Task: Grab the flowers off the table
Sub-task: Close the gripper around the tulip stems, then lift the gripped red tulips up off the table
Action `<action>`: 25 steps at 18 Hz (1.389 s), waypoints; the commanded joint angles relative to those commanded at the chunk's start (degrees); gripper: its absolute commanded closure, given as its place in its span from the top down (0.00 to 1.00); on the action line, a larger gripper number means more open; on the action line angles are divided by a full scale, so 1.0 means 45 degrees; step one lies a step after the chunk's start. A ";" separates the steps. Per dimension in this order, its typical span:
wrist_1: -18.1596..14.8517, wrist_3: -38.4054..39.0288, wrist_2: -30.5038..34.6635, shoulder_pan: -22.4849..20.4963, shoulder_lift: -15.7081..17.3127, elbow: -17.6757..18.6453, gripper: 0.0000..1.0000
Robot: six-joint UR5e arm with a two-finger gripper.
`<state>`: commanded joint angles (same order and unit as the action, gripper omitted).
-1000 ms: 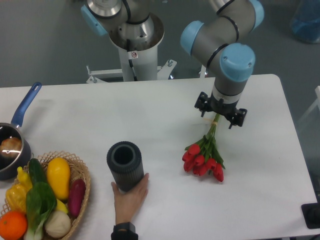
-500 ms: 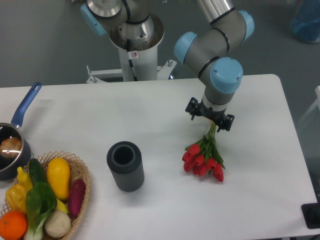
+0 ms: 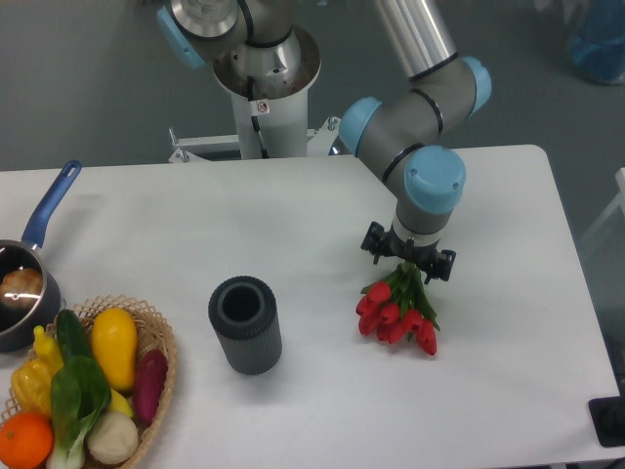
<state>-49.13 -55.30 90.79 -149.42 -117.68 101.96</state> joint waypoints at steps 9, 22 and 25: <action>-0.0137 0.0668 -0.0136 -0.0408 0.0836 -0.0178 0.00; -0.3495 -0.0751 -0.0098 -0.0819 0.1229 -0.3869 0.00; -0.3633 -0.1343 -0.0058 -0.0839 0.1288 -0.3869 0.00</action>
<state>-65.48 -61.35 90.53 -153.19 -111.88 84.55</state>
